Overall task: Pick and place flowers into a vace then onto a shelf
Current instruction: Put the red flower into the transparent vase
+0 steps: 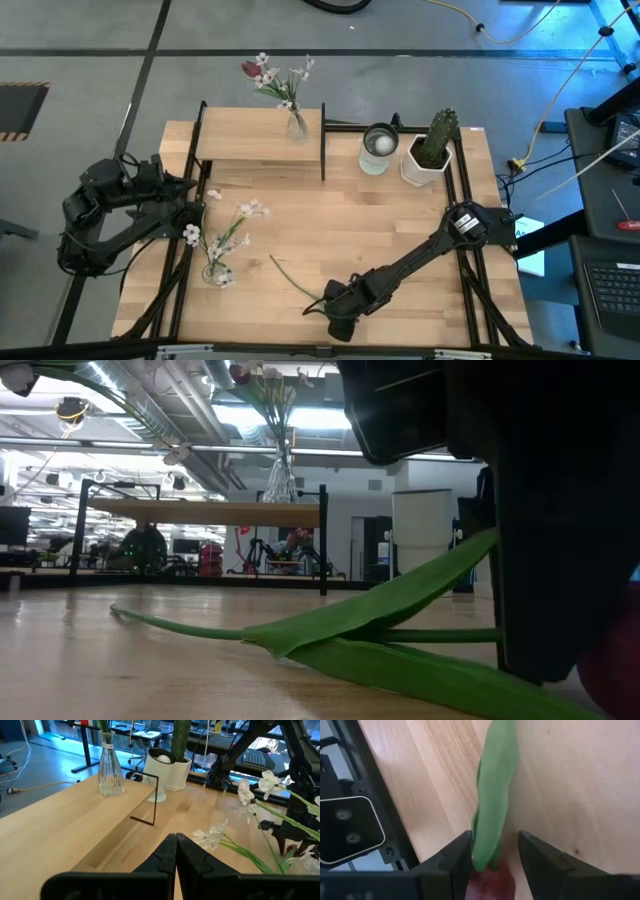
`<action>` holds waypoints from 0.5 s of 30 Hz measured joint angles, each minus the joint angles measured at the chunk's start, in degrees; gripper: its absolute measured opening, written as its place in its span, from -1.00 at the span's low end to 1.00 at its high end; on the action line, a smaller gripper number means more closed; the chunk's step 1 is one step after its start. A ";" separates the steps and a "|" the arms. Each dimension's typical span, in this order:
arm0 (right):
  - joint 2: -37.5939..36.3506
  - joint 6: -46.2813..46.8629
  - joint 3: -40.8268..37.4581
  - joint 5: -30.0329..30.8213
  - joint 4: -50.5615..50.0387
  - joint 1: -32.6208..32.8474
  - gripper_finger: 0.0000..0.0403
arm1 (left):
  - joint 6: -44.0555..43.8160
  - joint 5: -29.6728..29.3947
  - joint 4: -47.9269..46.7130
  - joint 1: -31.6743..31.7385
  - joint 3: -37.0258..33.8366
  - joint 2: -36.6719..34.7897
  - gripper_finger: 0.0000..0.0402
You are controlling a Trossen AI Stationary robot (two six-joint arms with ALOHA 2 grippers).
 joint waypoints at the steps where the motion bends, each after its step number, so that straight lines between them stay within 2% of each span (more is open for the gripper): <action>1: 0.00 0.03 0.00 0.04 -0.14 -0.02 -0.24 | -0.12 0.03 0.01 0.00 0.00 0.00 -0.98; 10: 0.00 0.56 -0.02 -1.49 1.50 -0.39 -0.62 | -0.11 0.04 0.15 0.00 0.00 0.00 -0.98; 15: 0.00 1.52 -0.02 -5.56 4.45 -0.91 -0.82 | -0.11 0.04 0.16 0.00 0.00 0.00 -0.98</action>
